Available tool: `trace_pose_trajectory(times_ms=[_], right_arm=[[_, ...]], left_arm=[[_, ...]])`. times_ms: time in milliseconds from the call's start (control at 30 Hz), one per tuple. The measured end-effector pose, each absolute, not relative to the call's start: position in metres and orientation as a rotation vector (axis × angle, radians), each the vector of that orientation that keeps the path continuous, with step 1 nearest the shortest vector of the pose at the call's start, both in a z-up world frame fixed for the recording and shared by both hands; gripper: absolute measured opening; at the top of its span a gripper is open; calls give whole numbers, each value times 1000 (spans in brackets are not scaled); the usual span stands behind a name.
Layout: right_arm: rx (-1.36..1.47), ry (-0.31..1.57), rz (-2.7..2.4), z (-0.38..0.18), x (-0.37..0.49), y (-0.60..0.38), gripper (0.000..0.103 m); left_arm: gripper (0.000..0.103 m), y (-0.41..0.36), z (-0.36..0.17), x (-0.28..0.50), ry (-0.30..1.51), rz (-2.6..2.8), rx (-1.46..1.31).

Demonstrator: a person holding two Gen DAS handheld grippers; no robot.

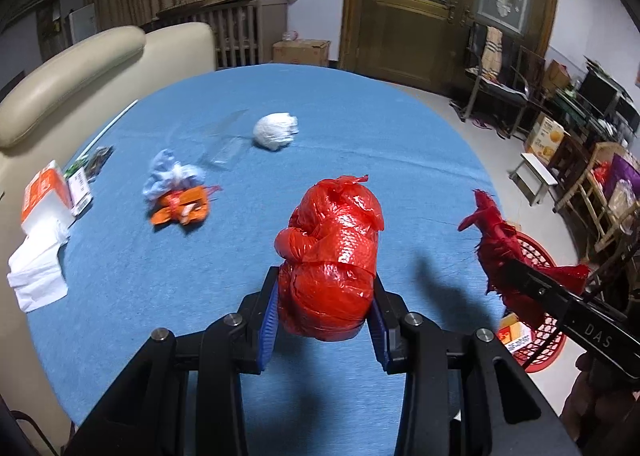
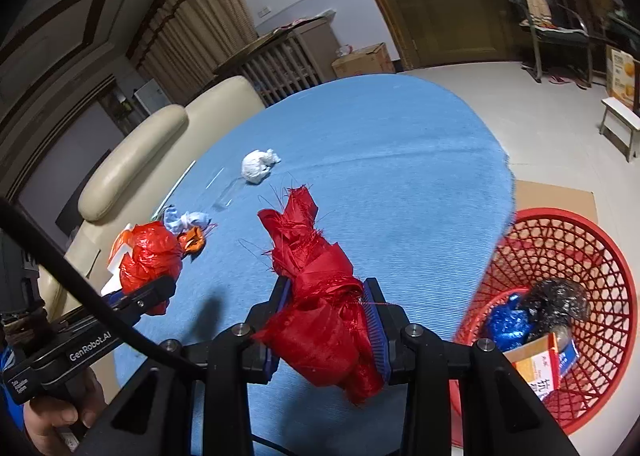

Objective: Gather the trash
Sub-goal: 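Carry the red plastic bag and red mesh bag over to the red basket, then open the right gripper over the basket while the left opens to drop its bag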

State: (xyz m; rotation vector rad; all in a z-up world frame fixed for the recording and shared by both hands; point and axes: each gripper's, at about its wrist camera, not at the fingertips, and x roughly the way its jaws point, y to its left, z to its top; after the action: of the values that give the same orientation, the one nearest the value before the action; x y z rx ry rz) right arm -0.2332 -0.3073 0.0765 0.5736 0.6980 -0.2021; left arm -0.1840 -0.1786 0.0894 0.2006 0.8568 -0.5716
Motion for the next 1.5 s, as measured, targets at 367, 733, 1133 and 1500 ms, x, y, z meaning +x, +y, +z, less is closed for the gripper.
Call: trace_pose_trajectory(times_ms=[367,733,1133,1500], right_arm=[[636,640,-400,75,-294,-365,39],[657,650,-626,63,-349,-419,39],[698,731,-720,42,-359,-445,78],[720,649,-791,60,-382,-463,78]], left_arm=[[41,-236,94,-216,827,-720,251],[41,-285,99,-241,795,-851,300],[41,-326,96,-254,799,-941,341],[41,-368,87,-270,820,-1028,396]])
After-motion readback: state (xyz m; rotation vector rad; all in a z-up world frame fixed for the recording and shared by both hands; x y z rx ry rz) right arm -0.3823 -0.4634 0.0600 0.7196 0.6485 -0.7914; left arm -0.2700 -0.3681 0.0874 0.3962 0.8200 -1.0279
